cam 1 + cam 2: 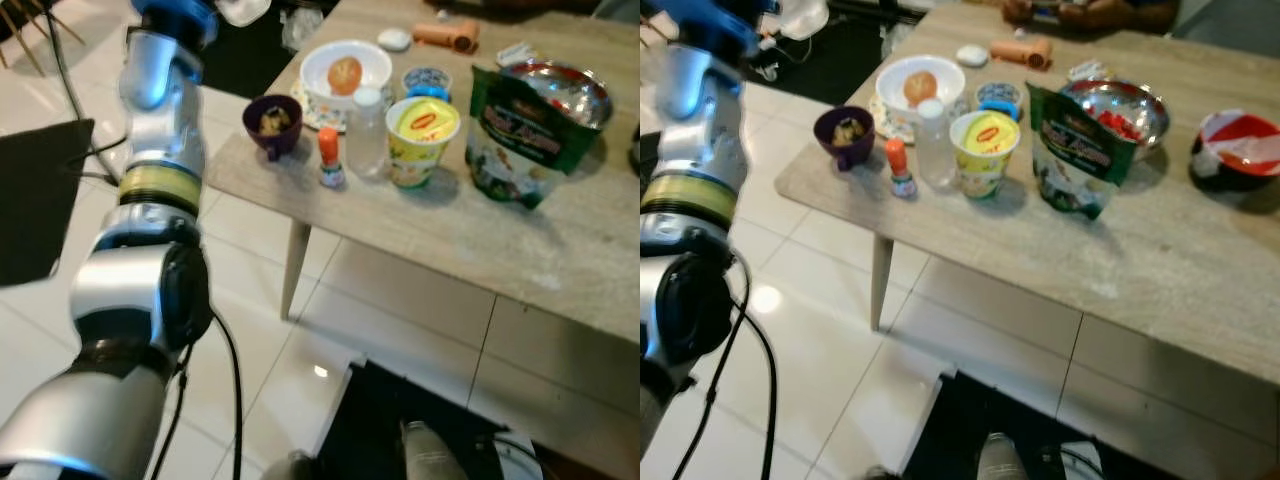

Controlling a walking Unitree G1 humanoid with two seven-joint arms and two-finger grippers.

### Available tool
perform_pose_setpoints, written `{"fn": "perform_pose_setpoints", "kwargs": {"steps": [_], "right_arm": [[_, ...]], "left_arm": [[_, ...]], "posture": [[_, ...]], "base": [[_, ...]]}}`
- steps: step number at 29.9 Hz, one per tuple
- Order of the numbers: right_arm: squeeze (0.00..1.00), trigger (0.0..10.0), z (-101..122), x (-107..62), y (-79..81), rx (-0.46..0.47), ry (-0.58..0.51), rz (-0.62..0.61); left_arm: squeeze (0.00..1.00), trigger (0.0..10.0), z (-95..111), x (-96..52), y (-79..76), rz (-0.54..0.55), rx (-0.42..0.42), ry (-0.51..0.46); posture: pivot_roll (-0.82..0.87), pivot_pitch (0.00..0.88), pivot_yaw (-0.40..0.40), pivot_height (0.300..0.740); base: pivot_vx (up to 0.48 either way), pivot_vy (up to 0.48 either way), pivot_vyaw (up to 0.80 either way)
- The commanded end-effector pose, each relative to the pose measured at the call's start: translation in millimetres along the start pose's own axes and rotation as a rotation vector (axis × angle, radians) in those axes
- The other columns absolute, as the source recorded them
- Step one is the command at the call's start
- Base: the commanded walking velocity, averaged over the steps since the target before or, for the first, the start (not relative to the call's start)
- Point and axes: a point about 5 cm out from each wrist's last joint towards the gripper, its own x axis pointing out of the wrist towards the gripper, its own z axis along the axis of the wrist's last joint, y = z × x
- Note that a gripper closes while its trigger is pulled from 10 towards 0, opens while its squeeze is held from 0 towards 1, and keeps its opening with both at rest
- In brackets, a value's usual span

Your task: Restocking fridge

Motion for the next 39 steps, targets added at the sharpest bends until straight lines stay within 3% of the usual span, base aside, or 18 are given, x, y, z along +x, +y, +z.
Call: {"fn": "perform_pose_setpoints", "kwargs": {"steps": [1, 4, 7, 9, 11, 12, 15, 16, 19, 21, 22, 27, 28, 30, 32, 34, 36, 39], "right_arm": [[0.0, 10.0, -19, -3.9, 9.7, -0.02, 0.067, 0.042], [0.0, 10.0, -21, -4.4, 9.1, -0.023, 0.073, 0.043], [0.0, 10.0, -23, -5.0, 6.7, -0.028, 0.083, 0.045], [0.0, 10.0, -23, -5.0, 6.7, -0.028, 0.083, 0.045], [0.0, 10.0, -23, -4.9, 4.7, -0.031, 0.087, 0.044], [0.0, 10.0, -23, -4.9, 4.7, -0.031, 0.087, 0.044], [0.0, 10.0, -22, -4.8, 4.4, -0.034, 0.089, 0.045], [0.0, 10.0, -22, -4.5, 4.8, -0.036, 0.088, 0.046], [0.0, 10.0, -21, -4.3, 5.1, -0.037, 0.088, 0.047], [0.0, 10.0, -19, -3.6, 5.5, -0.04, 0.084, 0.048], [0.0, 10.0, -19, -3.6, 5.5, -0.04, 0.084, 0.048], [0.0, 10.0, -16, -2.7, 4.8, -0.046, 0.081, 0.046], [0.0, 10.0, -16, -2.7, 4.8, -0.046, 0.081, 0.046], [0.0, 10.0, -14, -2.1, 4.4, -0.05, 0.08, 0.044], [0.0, 10.0, -14, -2.1, 4.4, -0.05, 0.08, 0.044], [0.0, 10.0, -13, -1.9, 4.2, -0.051, 0.079, 0.043], [0.0, 10.0, -13, -1.7, 5.3, -0.062, 0.083, 0.044], [0.0, 10.0, -13, -1.7, 5.2, -0.066, 0.085, 0.043]], "left_arm": [[0.0, 10.0, -11, -28.9, 42.8, 0.162, 0.111, 0.074], [0.0, 10.0, -20, -44.7, 56.8, 0.227, 0.139, 0.126], [0.0, 10.0, -53, -107.0, 94.6, 0.384, 0.246, 0.35], [0.0, 10.0, -53, -107.0, 94.6, 0.384, 0.246, 0.35], [0.0, 10.0, -84, -172.4, 115.0, 0.503, 0.263, 0.601], [0.0, 10.0, -84, -172.4, 115.0, 0.503, 0.263, 0.601], [0.0, 10.0, -104, -222.3, 117.1, 0.588, 0.215, 0.78], [0.0, 10.0, -116, -253.3, 112.6, 0.63, 0.185, 0.893], [0.0, 10.0, -122, -275.8, 108.6, 0.66, 0.166, 0.972], [0.0, 10.0, -136, -332.8, 90.6, 0.716, 0.107, 1.171], [0.0, 10.0, -136, -332.8, 90.6, 0.716, 0.107, 1.171], [0.0, 10.0, -144, -410.7, 50.6, 0.685, 0.038, 1.46], [0.0, 10.0, -144, -410.7, 50.6, 0.685, 0.038, 1.46], [0.0, 10.0, -141, -452.5, 24.6, 0.62, 0.019, 1.632], [0.0, 10.0, -141, -452.5, 24.6, 0.62, 0.019, 1.632], [0.0, 10.0, -138, -470.2, 12.9, 0.586, 0.012, 1.708], [0.0, 10.0, -125, -514.6, -17.2, 0.486, -0.01, 1.897], [0.0, 10.0, -121, -525.0, -26.3, 0.443, -0.017, 1.94]], "posture": [[-0.06, 0.135, 0.083, 0.74], [-0.06, 0.134, 0.077, 0.74], [-0.05, 0.134, 0.07, 0.74], [-0.05, 0.134, 0.07, 0.74], [-0.04, 0.127, 0.065, 0.74], [-0.04, 0.127, 0.065, 0.74], [-0.04, 0.117, 0.064, 0.74], [-0.04, 0.114, 0.065, 0.74], [-0.04, 0.109, 0.067, 0.74], [-0.05, 0.097, 0.065, 0.74], [-0.05, 0.097, 0.065, 0.74], [-0.05, 0.085, 0.063, 0.74], [-0.05, 0.085, 0.063, 0.74], [-0.05, 0.078, 0.065, 0.74], [-0.05, 0.078, 0.065, 0.74], [-0.04, 0.076, 0.066, 0.74], [-0.04, 0.084, 0.065, 0.74], [-0.05, 0.088, 0.063, 0.74]], "base": [[0.0, 0.0, 0.0], [0.0, 0.0, 0.0], [0.0, 0.0, 0.0], [0.0, 0.0, 0.0], [0.0, 0.0, 0.0], [0.0, 0.0, 0.0], [0.0, 0.0, 0.0], [0.0, 0.0, 0.0], [0.0, 0.0, 0.0], [0.0, 0.0, 0.0], [0.0, 0.0, 0.0], [0.0, 0.0, 0.0], [0.0, 0.0, 0.0], [0.0, 0.0, 0.0], [0.0, 0.0, 0.0], [0.0, 0.0, 0.0], [0.0, 0.0, 0.0], [0.0, 0.0, 0.0]]}}
